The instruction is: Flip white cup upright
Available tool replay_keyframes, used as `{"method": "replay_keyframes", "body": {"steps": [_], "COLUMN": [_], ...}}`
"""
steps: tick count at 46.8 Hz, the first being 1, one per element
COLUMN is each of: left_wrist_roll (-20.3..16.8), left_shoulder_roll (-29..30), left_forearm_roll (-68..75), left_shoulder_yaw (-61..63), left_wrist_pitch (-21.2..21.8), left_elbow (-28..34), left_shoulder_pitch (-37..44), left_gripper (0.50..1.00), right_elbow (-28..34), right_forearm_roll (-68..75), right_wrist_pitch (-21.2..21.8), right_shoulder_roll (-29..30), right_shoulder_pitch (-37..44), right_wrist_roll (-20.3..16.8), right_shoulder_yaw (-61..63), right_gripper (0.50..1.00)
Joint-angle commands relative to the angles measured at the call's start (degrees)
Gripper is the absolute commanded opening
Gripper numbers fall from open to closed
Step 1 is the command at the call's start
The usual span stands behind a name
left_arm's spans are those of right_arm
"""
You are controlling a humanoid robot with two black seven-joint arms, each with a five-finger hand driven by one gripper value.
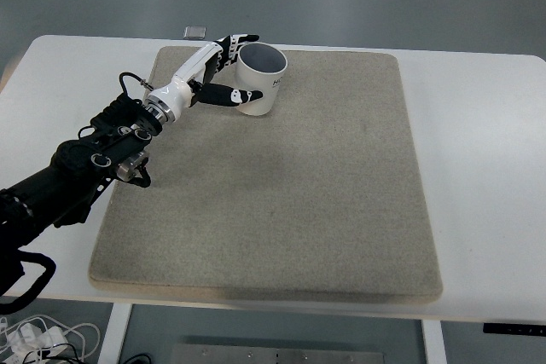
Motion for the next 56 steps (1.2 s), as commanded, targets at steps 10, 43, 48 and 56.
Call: {"method": "replay_keyframes", "body": {"steps": [10,43,48,56], "left_wrist_roll": [0.0,0.0,0.0,0.0], "left_shoulder_roll": [0.1,1.9,1.8,1.9], "left_forearm_roll": [0.0,-0.4,-0.8,-8.7], "left_shoulder_yaw": [-0.2,-9.0,-11.1,-10.6], "left_wrist_pitch": [0.0,-0.6,-0.5,-1.1], "left_elbow": [0.0,-5.9,-6.3,-4.9], "left_shoulder_pitch": [0.0,-1.1,-2.9,-8.1], "left_gripper": [0.994,0.994,0.994,0.994], "right_elbow": [0.0,-0.1,0.0,0.0], "right_forearm_roll": [0.0,0.0,0.0,0.0], "right_wrist_pitch": [0.0,0.0,0.0,0.0], "right_shoulder_roll": [0.0,0.0,0.0,0.0], "right_shoulder_pitch": [0.0,0.0,0.0,0.0], "right_wrist_roll": [0.0,0.0,0.0,0.0], "right_shoulder_yaw": [0.0,0.0,0.0,0.0], "right_gripper": [0.952,0.952,0.952,0.952]}}
